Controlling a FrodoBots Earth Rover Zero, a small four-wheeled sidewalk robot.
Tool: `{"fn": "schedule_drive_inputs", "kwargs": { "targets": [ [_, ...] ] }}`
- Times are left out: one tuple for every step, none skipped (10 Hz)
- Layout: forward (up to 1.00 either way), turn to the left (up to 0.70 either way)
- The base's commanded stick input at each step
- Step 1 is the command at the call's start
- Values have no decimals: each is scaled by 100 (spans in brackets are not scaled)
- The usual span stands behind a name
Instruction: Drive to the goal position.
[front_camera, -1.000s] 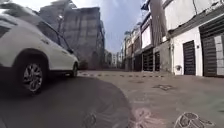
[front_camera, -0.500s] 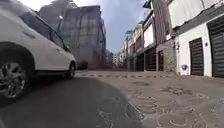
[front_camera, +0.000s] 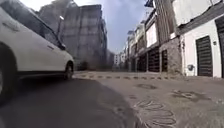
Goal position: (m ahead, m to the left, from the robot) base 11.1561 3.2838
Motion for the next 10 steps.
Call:
{"fn": "schedule_drive_inputs", "kwargs": {
  "targets": [
    [100, 6],
    [100, 6],
    [100, 6],
    [100, 6],
    [100, 3],
    [100, -34],
    [100, -34],
    [100, -34],
    [100, -34],
    [100, -34]
  ]
}}
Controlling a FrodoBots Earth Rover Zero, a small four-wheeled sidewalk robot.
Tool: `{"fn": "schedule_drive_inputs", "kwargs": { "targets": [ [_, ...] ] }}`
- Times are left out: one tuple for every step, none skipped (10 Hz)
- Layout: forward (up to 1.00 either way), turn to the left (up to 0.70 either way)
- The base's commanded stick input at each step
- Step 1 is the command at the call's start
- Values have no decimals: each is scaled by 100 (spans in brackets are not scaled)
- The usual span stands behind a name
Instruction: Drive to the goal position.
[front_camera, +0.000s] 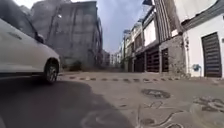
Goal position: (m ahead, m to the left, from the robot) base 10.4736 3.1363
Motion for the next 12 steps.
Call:
{"fn": "schedule_drive_inputs", "kwargs": {
  "targets": [
    [100, 2],
    [100, 6],
    [100, 6],
    [100, 6],
    [100, 6],
    [100, 6],
    [100, 6],
    [100, 6],
    [100, 6],
    [100, 6],
    [100, -16],
    [100, -34]
  ]
}}
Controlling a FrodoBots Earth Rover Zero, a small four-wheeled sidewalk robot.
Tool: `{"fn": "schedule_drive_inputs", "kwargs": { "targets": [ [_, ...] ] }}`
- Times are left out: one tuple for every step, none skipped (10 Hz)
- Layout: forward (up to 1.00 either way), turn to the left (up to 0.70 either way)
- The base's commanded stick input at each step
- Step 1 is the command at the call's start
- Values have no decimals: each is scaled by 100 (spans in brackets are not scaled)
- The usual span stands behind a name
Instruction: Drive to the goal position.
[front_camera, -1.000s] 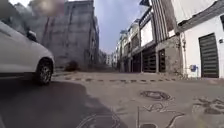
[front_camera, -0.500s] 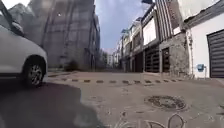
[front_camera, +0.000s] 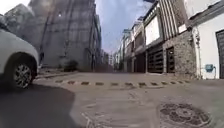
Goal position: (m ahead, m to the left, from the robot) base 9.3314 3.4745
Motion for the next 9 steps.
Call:
{"fn": "schedule_drive_inputs", "kwargs": {
  "targets": [
    [100, -34],
    [100, -34],
    [100, -14],
    [100, 6],
    [100, 6],
    [100, 6],
    [100, 6],
    [100, 6],
    [100, 6]
  ]
}}
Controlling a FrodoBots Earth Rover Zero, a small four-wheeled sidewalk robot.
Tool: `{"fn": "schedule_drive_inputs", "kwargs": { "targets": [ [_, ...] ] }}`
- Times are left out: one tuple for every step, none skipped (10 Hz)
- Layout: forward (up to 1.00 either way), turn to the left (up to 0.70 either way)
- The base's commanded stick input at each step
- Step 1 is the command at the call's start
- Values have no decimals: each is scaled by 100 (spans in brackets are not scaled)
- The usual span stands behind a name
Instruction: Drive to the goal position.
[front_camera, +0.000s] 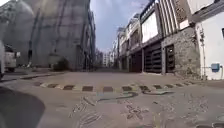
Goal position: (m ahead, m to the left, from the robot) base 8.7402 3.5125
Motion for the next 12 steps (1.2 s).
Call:
{"fn": "schedule_drive_inputs", "kwargs": {
  "targets": [
    [100, 6],
    [100, 6],
    [100, 6],
    [100, 6],
    [100, 11],
    [100, 35],
    [100, 46],
    [100, 46],
    [100, 6],
    [100, 6],
    [100, 6],
    [100, 6]
  ]
}}
